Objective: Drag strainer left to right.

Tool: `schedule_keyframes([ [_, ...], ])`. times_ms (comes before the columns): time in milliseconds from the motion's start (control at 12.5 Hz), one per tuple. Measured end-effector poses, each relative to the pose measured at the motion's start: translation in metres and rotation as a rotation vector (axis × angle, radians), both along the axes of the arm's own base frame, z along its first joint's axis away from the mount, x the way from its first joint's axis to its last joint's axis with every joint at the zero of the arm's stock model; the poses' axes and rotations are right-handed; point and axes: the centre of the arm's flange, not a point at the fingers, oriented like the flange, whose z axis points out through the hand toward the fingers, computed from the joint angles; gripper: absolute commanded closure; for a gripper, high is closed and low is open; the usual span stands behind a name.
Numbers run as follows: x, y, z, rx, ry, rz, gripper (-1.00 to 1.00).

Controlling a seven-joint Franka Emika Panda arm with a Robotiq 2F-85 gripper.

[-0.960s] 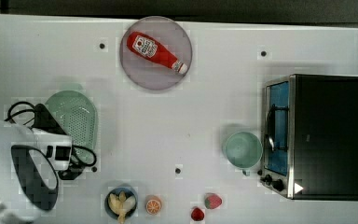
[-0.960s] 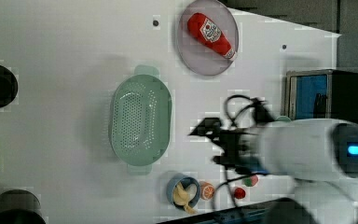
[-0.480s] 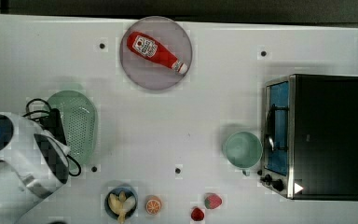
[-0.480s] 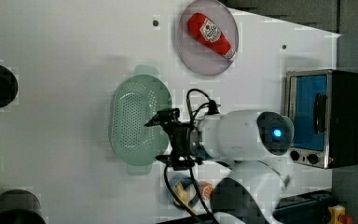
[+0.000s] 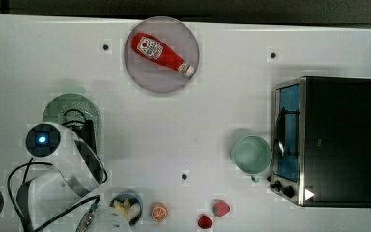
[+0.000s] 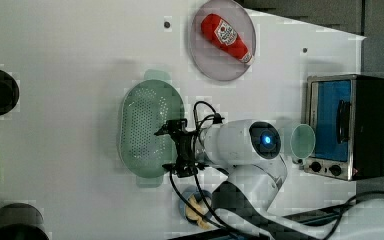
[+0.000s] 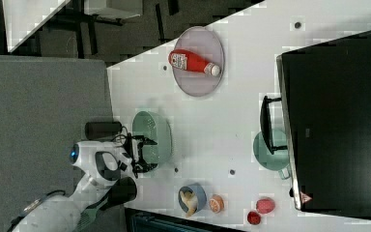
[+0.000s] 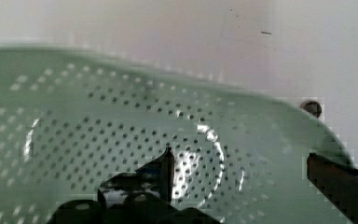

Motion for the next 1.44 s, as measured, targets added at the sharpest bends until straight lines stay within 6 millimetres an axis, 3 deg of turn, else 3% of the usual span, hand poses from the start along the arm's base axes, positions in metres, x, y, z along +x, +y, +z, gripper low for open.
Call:
schedule_keyframes([
  [240, 0.013, -0.018, -0.018, -0.016, -0.057, 0.006, -1.00],
  [400, 0.028, -0.043, -0.026, -0.039, -0.058, -0.061, -1.00],
  [640, 0.037, -0.060, -0.027, -0.046, -0.061, -0.129, -1.00],
  [1040, 0.038, -0.075, -0.029, -0.076, -0.081, -0.134, -1.00],
  [1440, 0.022, -0.132, -0.036, -0.150, -0.036, -0.182, -1.00],
])
